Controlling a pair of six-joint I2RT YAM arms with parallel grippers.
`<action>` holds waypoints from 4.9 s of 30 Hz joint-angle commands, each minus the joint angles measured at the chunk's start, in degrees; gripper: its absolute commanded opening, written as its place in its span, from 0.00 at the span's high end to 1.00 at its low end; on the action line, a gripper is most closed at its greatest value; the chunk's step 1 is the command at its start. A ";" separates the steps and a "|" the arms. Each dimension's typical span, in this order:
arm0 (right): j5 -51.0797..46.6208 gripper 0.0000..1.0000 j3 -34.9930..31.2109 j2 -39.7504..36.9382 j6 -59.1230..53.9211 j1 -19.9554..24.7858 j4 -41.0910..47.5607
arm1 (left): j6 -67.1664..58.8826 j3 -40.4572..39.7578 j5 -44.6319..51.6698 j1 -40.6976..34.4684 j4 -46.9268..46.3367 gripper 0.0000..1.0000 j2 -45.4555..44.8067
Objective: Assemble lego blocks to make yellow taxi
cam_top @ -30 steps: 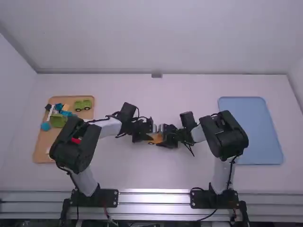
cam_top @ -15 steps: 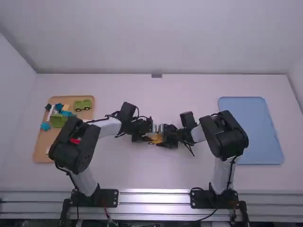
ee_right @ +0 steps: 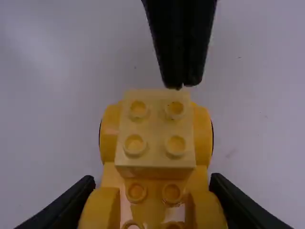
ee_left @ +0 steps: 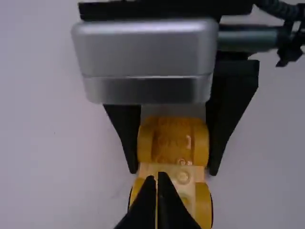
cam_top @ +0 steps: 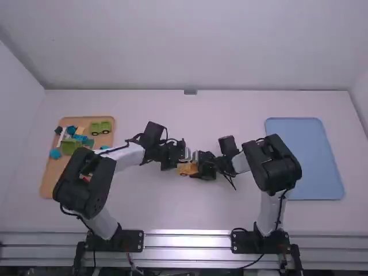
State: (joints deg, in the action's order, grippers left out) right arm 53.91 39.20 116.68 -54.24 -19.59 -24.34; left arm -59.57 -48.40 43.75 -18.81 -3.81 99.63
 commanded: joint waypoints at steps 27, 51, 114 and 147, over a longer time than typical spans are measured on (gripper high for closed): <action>-0.83 0.43 -0.61 0.68 0.42 -0.33 1.14 | 5.18 3.30 -10.64 -0.28 -0.90 0.98 4.72; -0.83 0.38 -0.61 0.68 0.44 -0.28 0.28 | 13.00 -0.09 -4.70 6.69 0.35 0.78 -6.34; 9.07 0.01 29.88 -17.77 16.26 -7.30 17.07 | 88.11 -14.56 -60.39 44.63 -44.52 0.01 -48.63; 9.05 0.01 29.83 -17.77 16.87 -8.55 15.41 | 55.89 -92.00 -49.81 42.10 -75.36 0.01 34.69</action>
State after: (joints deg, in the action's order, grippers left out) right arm 62.63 67.33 98.72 -37.87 -28.23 -8.97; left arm 1.15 -137.95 -4.64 22.22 -78.63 132.11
